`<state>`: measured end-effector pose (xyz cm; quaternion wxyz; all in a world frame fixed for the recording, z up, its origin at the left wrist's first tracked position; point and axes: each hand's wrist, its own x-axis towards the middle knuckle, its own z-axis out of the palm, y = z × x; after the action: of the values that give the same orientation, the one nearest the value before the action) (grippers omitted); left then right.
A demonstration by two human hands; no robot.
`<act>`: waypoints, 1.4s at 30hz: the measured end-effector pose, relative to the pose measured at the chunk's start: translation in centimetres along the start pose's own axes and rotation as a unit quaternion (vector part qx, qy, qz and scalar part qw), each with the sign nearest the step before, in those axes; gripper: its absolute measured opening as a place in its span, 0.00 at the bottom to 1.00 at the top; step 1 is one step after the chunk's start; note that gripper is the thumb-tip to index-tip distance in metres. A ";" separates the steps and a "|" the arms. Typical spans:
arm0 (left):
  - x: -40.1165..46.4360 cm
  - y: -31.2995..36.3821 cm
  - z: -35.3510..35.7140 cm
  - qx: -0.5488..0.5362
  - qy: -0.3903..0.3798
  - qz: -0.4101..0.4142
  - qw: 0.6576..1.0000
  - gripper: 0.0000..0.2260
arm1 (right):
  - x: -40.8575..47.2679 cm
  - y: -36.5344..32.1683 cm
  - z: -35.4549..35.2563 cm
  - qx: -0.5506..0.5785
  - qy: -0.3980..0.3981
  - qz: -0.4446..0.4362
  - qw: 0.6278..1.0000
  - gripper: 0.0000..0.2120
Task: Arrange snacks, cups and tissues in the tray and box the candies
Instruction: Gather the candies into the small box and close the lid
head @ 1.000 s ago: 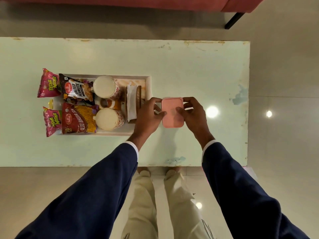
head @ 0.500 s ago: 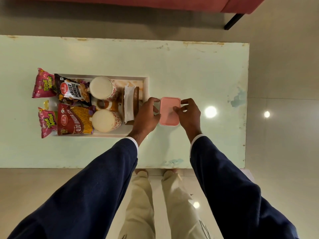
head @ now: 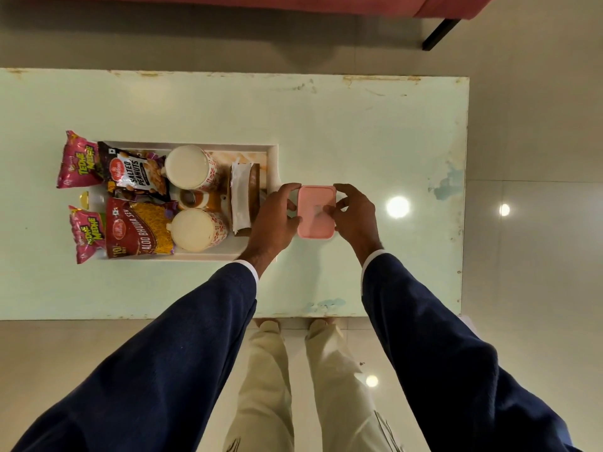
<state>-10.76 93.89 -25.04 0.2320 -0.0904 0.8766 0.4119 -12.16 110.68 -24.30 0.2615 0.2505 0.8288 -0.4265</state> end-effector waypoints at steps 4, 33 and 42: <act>0.2 -0.2 0.2 0.027 -0.021 0.025 0.999 0.32 | -0.1 0.2 0.5 -0.061 0.027 -0.030 0.997 0.25; -0.6 -0.6 0.4 0.056 -0.116 0.016 0.992 0.47 | -1.7 4.0 0.0 0.064 -0.125 0.047 0.989 0.28; -1.2 0.2 0.4 0.074 -0.103 -0.005 0.992 0.47 | -2.0 3.2 0.0 0.086 -0.119 0.051 0.988 0.27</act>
<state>-9.65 94.28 -24.61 0.3290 -0.0346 0.8755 0.3522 -8.64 111.93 -24.82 0.3571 0.2614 0.7379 -0.5095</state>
